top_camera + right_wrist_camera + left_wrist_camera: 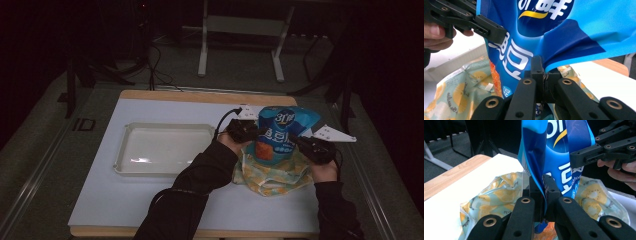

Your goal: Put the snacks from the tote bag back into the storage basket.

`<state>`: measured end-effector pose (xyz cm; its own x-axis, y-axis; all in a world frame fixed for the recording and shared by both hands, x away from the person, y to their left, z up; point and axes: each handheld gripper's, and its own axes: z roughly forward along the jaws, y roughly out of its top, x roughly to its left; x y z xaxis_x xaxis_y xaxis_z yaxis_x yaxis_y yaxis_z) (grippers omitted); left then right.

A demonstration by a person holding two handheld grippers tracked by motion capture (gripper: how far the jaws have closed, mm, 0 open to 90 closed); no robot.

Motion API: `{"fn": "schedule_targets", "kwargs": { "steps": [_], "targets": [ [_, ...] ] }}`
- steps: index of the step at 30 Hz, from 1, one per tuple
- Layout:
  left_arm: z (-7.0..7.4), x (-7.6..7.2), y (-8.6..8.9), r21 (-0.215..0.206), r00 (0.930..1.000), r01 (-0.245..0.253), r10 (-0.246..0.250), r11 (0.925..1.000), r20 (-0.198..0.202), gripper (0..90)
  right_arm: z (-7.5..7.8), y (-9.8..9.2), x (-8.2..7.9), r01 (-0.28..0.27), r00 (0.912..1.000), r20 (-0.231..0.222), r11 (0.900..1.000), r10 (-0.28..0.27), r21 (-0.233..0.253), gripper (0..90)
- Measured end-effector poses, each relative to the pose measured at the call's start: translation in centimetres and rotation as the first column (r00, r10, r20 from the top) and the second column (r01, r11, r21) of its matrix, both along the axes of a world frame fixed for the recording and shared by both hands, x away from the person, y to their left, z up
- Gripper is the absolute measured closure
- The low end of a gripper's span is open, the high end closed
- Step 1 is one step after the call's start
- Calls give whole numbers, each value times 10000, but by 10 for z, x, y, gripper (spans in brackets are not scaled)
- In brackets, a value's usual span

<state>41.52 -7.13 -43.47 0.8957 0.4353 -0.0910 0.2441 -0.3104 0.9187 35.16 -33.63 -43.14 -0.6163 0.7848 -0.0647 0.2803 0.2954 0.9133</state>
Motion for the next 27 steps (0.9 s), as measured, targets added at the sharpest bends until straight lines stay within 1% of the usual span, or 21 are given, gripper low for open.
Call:
{"fn": "schedule_targets", "kwargs": {
  "steps": [7,11,12,14,15,16,17,20,21,22,23,27],
  "targets": [
    [13,-2,-1,-99,9999,44,-42,9999,121,890,13,-1,-4,35,9997,224,10000,-34,-45,891],
    [18,-3,-1,-46,9999,79,-78,10000,148,891,19,-1,-5,27,9995,310,10000,-25,-69,891],
    [22,-4,-2,-6,9997,86,-86,10000,209,890,20,-1,-6,32,9994,344,10000,-30,-70,892],
    [25,-4,-2,-28,9998,83,-83,10000,193,891,22,-1,-6,32,9993,382,10000,-28,-91,892],
    [30,-5,-2,-7,9996,86,-86,10000,274,890,26,-2,-7,47,9990,443,10000,-45,-37,892],
    [30,-5,-2,-7,9996,86,-86,10000,274,891,26,-2,-7,47,9990,443,10000,-45,-37,892],
    [35,-6,-2,-34,9995,86,-84,10000,310,891,30,-2,-8,55,9987,507,10000,-55,7,892],
    [41,-7,-2,-84,9994,75,-72,9999,349,891,37,-2,-10,41,9981,620,10000,-40,-28,892],
    [41,-7,-2,-84,9994,75,-72,9999,349,891,37,-2,-10,41,9981,620,10000,-40,-28,892],
    [45,-8,-1,-62,9992,52,-50,10000,408,891,41,-1,-11,50,9976,695,9999,-44,-87,892],
    [47,-9,-1,-85,9993,48,-45,10000,377,891,43,-1,-11,54,9974,720,9999,-47,-89,892],
    [53,-10,0,-81,9989,46,-42,10000,460,891,48,0,-12,67,9968,801,10000,-61,-66,892]
  ]
}}
